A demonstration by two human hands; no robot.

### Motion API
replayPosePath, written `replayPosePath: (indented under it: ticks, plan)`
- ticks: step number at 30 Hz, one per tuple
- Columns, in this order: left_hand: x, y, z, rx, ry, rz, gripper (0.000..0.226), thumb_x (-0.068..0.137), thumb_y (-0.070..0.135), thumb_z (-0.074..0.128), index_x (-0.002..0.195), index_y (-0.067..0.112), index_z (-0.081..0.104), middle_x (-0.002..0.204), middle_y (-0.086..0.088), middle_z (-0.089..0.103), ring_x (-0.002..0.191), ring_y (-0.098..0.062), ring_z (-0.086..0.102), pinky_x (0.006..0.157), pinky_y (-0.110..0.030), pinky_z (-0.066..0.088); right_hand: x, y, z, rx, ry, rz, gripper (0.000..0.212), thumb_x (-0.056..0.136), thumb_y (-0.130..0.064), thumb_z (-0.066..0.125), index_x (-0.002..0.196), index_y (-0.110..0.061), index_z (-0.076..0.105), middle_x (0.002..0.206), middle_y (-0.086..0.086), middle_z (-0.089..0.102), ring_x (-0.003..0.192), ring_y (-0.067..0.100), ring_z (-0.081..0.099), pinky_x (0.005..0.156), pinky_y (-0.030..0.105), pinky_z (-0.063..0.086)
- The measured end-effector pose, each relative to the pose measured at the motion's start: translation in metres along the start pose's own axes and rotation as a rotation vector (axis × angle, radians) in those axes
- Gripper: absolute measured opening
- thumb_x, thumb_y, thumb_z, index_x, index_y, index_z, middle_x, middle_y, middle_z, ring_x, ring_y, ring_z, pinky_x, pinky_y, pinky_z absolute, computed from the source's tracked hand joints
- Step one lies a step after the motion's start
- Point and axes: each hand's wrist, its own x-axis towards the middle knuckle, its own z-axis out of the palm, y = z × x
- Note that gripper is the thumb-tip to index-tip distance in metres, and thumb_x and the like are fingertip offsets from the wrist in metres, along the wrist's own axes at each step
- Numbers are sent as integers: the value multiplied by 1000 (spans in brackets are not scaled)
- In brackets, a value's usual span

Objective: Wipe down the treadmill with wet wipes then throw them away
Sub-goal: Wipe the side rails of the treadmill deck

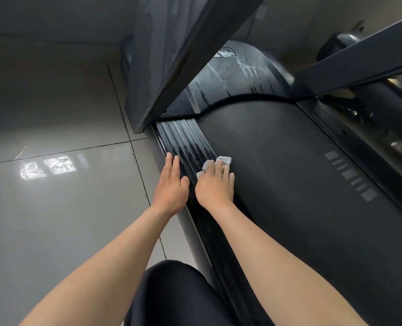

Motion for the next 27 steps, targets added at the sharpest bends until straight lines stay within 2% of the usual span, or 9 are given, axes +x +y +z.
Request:
replayPosePath:
  ticks: [4, 9, 12, 15, 20, 22, 27]
  plan:
    - [-1, 3, -2, -4, 41, -5, 65, 103, 26, 35, 163, 22, 8, 169, 12, -12, 155, -10, -3, 125, -32, 6, 27, -5, -3, 17, -61, -38, 58, 108, -33, 20, 161, -13, 8, 169, 10, 0, 156, 28, -4, 126, 49, 4]
    - [4, 3, -8, 2, 72, 19, 65, 100, 21, 43, 160, 17, 18, 169, 6, -2, 154, -13, 1, 124, -31, 6, 58, -22, -2, 39, -46, -65, 57, 108, -33, 20, 160, -11, 9, 169, 13, 2, 156, 28, -3, 126, 48, 3]
    - [16, 3, -13, 8, 109, 51, 62, 102, 19, 41, 160, 14, 20, 169, 1, 4, 155, -14, -2, 125, -29, 1, 73, -30, -1, 36, -43, -86, 58, 108, -33, 19, 161, -10, 7, 169, 13, 1, 156, 28, -4, 126, 48, 2]
    - [36, 5, -22, 16, 82, 6, 66, 104, 22, 40, 162, 13, 9, 170, 0, -6, 155, -17, -12, 125, -31, -4, 87, -33, 1, 56, -30, -120, 57, 108, -32, 19, 160, -11, 10, 169, 12, 1, 156, 26, -5, 126, 48, 2]
    - [59, 4, -25, 18, 38, -67, 73, 104, 26, 39, 162, 16, -3, 168, 3, -21, 154, -20, -18, 124, -35, -3, 123, -35, 3, 81, 7, -196, 46, 105, -29, 23, 147, -12, 33, 165, 11, 19, 154, 26, 9, 122, 53, 8]
    - [59, 3, -21, 3, 43, -49, 73, 104, 27, 38, 162, 17, -6, 167, 4, -23, 154, -18, -18, 124, -35, -2, 135, -42, 1, 74, 3, -199, 43, 105, -27, 25, 143, -11, 36, 161, 13, 25, 152, 28, 15, 121, 55, 12]
    - [62, -3, -20, 16, 41, -22, 74, 103, 27, 37, 162, 18, -7, 167, 5, -24, 154, -16, -17, 124, -33, 2, 159, -61, -2, 81, 0, -214, 39, 105, -24, 30, 141, -10, 37, 158, 13, 27, 151, 29, 16, 120, 52, 16]
